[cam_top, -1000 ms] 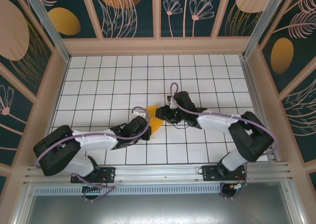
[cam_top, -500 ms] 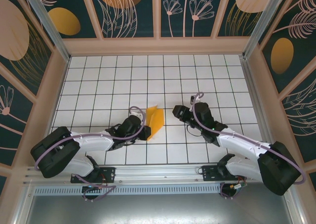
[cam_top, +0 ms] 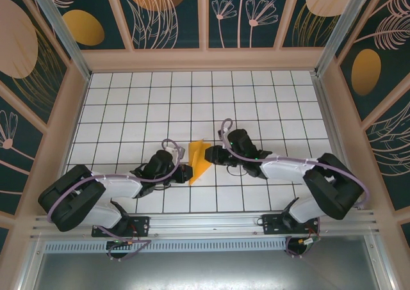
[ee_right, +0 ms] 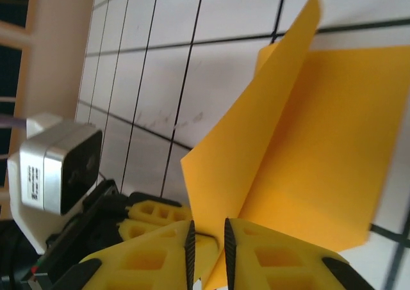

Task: Fold a paper plane with a square sheet of paper (pick it up from the middle)
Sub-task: Fourth fold the wing at the center of the table.

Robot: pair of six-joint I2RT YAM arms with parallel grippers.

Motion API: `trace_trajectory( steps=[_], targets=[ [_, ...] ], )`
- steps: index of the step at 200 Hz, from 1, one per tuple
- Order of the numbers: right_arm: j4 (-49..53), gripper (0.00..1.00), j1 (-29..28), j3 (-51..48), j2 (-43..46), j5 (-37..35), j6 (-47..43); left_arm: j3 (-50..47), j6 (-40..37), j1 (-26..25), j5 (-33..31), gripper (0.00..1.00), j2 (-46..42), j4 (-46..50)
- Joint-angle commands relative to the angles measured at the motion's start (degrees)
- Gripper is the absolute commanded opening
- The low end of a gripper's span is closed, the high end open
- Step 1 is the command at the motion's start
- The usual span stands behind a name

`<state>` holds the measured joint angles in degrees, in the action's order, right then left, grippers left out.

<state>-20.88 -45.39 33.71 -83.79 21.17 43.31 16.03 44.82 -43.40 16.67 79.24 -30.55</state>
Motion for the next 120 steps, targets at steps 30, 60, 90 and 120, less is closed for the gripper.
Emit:
trace_trajectory(
  steps=[30,60,90,120],
  targets=[
    [-7.2,0.11,-1.8,4.3,-7.1,5.9,2.0,-1.4,2.6,2.6,6.0,0.09,2.0,-6.4],
    [-8.2,0.10,-2.0,5.5,-10.2,6.9,3.1,-1.7,3.3,3.8,8.6,0.09,3.6,-8.3],
    [-9.1,0.09,-1.9,5.8,-12.6,6.9,3.7,-1.4,4.0,4.6,9.5,0.08,5.0,-8.7],
    [-9.6,0.08,-1.6,6.7,-15.0,7.0,4.1,-1.8,5.2,5.9,11.5,0.08,7.1,-10.6]
  ],
)
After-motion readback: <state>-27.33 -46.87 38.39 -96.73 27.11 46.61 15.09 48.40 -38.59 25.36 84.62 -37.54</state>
